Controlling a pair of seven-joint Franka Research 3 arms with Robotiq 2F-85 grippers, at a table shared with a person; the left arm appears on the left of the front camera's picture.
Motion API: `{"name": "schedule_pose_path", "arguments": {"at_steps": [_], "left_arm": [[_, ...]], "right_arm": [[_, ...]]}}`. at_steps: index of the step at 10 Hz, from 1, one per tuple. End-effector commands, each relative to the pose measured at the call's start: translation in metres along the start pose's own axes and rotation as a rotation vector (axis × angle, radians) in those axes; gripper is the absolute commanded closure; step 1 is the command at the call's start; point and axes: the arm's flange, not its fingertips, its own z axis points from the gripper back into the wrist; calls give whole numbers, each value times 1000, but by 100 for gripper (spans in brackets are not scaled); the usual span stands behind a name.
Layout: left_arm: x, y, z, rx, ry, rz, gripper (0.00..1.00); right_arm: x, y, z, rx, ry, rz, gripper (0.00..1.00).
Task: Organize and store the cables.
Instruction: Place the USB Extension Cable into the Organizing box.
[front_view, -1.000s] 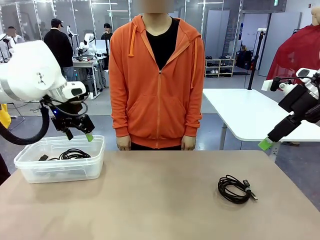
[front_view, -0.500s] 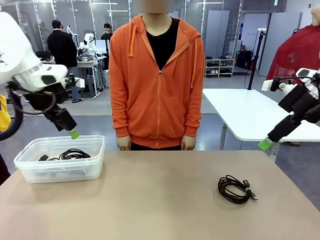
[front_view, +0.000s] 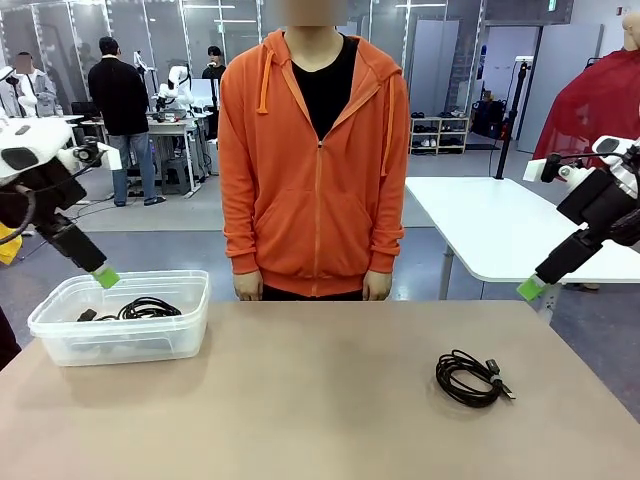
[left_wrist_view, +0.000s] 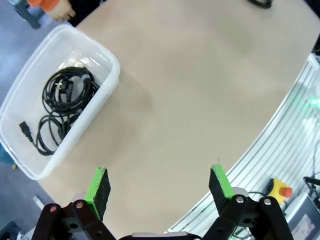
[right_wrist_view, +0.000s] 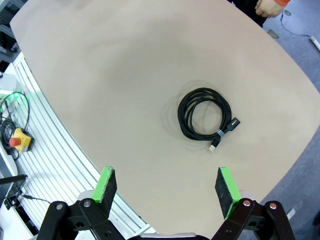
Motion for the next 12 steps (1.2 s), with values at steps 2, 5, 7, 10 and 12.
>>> {"name": "schedule_pose_path", "arguments": {"at_steps": [2, 5, 7, 10, 12], "left_arm": [[0, 0, 0, 0, 0, 0, 0], [0, 0, 0, 0, 0, 0, 0], [0, 0, 0, 0, 0, 0, 0], [0, 0, 0, 0, 0, 0, 0], [0, 0, 0, 0, 0, 0, 0]], "right_arm": [[0, 0, 0, 0, 0, 0, 0], [11, -12, -14, -133, 72, -234, 0], [14, -20, -25, -246, 91, -363, 0], [17, -20, -36, -306, 91, -439, 0], [18, -21, -39, -302, 82, -448, 0]]}}
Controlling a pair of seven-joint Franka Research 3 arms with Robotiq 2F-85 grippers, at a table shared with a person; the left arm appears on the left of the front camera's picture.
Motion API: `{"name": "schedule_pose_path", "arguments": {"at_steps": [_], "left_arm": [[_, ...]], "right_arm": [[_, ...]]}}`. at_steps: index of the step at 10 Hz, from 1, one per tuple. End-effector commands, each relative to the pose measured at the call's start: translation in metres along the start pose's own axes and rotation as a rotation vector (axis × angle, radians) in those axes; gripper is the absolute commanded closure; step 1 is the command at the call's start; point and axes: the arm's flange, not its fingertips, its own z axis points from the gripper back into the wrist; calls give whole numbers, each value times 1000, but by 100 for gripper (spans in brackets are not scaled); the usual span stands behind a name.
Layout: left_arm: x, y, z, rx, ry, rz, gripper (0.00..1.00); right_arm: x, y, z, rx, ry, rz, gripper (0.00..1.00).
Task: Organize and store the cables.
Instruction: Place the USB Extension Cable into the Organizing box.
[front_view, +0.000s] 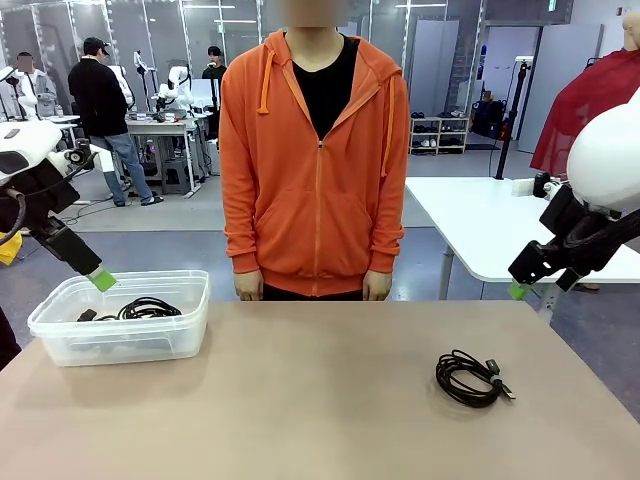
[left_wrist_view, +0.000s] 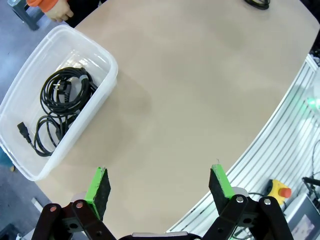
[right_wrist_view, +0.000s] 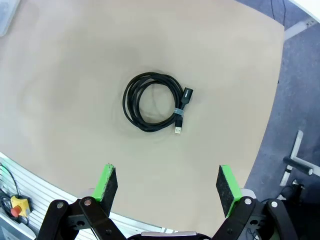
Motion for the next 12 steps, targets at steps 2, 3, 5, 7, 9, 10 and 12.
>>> {"name": "schedule_pose_path", "arguments": {"at_steps": [2, 3, 5, 7, 9, 10, 12], "left_arm": [[3, 0, 1, 9, 11, 1, 0], [3, 0, 1, 9, 11, 1, 0], [3, 0, 1, 9, 11, 1, 0], [3, 0, 1, 9, 11, 1, 0], [3, 0, 1, 9, 11, 1, 0], [3, 0, 1, 9, 11, 1, 0], [3, 0, 1, 9, 11, 1, 0]], "right_arm": [[10, 0, -14, -34, -13, -65, 0], [17, -1, -27, -45, 9, -78, 0], [30, -3, -61, -82, 36, -128, 0], [34, -6, -96, -115, 72, -154, 0], [35, -13, -117, -117, 102, -186, 0], [35, -17, -123, -109, 107, -202, 0], [37, -26, -143, -111, 106, -237, 0]]}}
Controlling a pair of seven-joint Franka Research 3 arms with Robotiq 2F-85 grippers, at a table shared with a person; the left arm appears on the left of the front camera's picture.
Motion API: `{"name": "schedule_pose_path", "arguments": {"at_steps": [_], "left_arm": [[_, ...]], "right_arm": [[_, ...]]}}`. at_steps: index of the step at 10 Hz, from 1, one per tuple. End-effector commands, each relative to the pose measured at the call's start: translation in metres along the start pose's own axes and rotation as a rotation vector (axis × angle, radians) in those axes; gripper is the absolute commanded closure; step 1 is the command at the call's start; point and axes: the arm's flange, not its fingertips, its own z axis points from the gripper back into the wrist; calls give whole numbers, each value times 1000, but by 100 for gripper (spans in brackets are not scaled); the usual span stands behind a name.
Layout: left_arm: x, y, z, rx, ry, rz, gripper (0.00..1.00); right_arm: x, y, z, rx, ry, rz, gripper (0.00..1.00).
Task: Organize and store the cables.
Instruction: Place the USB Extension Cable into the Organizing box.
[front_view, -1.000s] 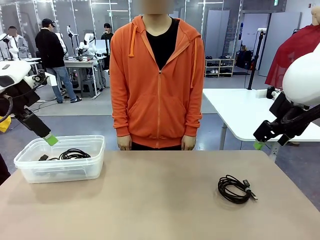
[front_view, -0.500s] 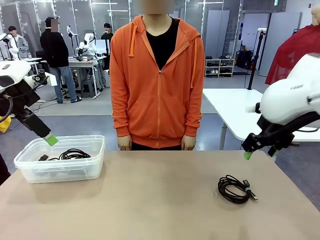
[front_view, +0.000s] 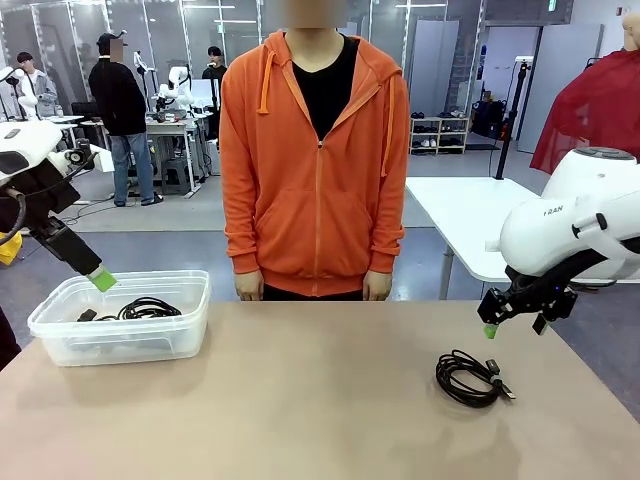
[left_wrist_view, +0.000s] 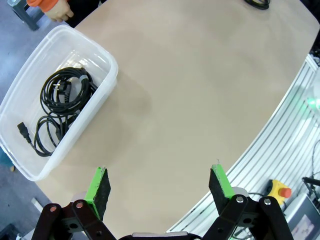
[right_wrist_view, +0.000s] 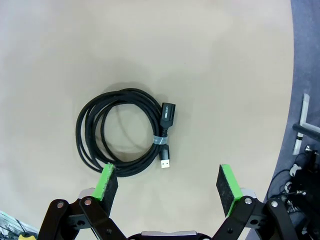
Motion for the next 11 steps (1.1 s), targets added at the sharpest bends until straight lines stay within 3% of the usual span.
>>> {"name": "schedule_pose_path", "arguments": {"at_steps": [1, 11], "left_arm": [[3, 0, 1, 9, 11, 1, 0], [3, 0, 1, 9, 11, 1, 0]], "right_arm": [[9, 1, -16, -20, 1, -59, 0], [4, 3, -93, -33, 126, -98, 0]]}}
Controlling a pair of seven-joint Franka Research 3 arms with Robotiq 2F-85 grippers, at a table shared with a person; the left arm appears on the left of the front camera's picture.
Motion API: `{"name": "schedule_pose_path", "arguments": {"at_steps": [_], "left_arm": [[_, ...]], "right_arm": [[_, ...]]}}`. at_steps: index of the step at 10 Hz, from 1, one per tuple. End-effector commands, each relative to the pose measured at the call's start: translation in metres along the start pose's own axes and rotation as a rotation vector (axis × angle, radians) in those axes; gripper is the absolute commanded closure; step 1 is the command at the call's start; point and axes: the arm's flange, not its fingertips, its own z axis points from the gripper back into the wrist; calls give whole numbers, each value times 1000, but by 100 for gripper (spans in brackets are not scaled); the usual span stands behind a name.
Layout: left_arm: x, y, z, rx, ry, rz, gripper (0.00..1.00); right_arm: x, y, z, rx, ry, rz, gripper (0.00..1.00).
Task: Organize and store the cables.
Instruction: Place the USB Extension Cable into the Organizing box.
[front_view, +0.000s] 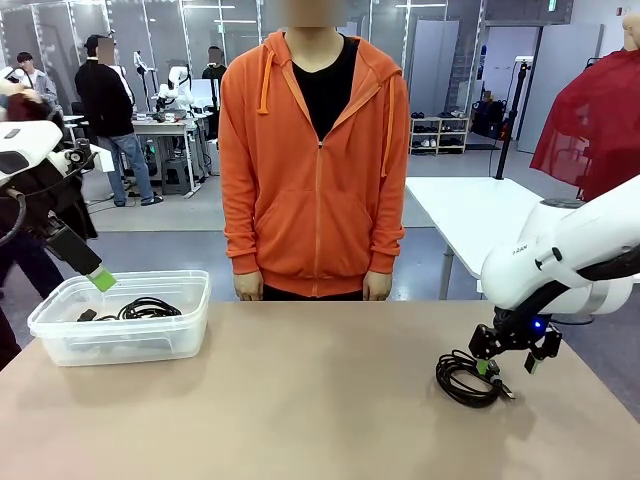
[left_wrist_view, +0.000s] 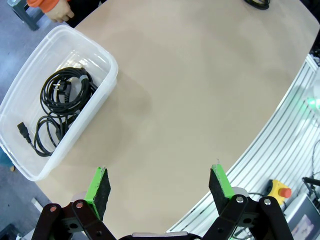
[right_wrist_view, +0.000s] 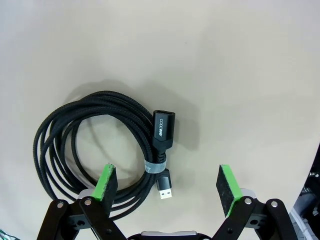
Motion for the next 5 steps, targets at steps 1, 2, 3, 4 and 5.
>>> {"name": "schedule_pose_path", "arguments": {"at_steps": [1, 2, 3, 4, 5], "left_arm": [[3, 0, 1, 9, 11, 1, 0], [3, 0, 1, 9, 11, 1, 0], [3, 0, 1, 9, 11, 1, 0], [3, 0, 1, 9, 11, 1, 0], [3, 0, 1, 9, 11, 1, 0]], "right_arm": [[2, 9, -10, -31, -18, -26, 0], [3, 10, -13, -24, -21, -31, 0], [4, 11, -19, -26, -16, -35, 0], [5, 11, -24, -18, 4, -45, 0], [5, 10, -25, -13, 1, -43, 16]]}}
